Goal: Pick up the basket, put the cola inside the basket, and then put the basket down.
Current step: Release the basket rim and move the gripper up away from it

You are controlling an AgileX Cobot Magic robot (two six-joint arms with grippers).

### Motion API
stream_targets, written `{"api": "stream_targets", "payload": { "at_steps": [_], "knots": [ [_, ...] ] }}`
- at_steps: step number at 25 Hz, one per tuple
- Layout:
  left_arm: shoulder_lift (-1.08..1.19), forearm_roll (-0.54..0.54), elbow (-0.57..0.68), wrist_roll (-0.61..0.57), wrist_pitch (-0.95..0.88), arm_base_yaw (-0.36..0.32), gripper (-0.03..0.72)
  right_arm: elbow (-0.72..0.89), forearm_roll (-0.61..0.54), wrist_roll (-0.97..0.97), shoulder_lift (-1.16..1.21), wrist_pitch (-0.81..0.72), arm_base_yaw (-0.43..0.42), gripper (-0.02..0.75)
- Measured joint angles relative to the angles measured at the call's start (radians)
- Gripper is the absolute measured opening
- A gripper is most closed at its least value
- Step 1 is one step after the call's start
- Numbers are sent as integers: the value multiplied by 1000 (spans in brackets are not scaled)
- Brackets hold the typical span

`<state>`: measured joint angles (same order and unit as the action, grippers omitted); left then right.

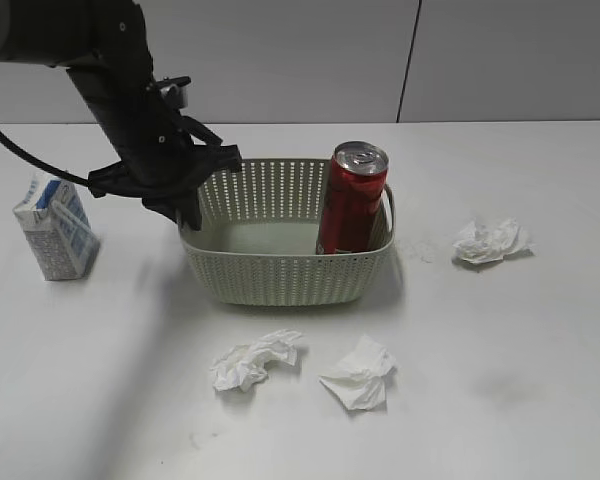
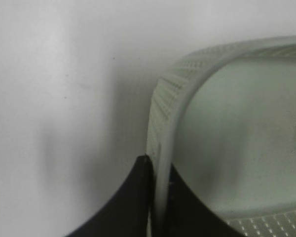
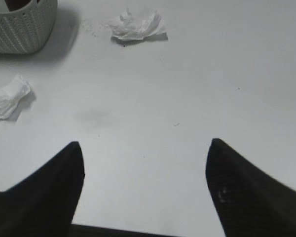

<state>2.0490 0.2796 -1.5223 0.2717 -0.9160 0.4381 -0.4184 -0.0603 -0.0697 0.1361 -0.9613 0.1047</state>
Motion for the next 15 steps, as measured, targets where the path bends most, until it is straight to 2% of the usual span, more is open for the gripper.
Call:
{"api": "stream_targets", "payload": {
  "at_steps": [12, 15],
  "knots": [
    [9, -2, 0, -2, -2, 0, 8, 0, 0, -1, -49, 6, 0, 594],
    [19, 14, -2, -18, -8, 0, 55, 0, 0, -1, -49, 6, 0, 594]
  ]
}}
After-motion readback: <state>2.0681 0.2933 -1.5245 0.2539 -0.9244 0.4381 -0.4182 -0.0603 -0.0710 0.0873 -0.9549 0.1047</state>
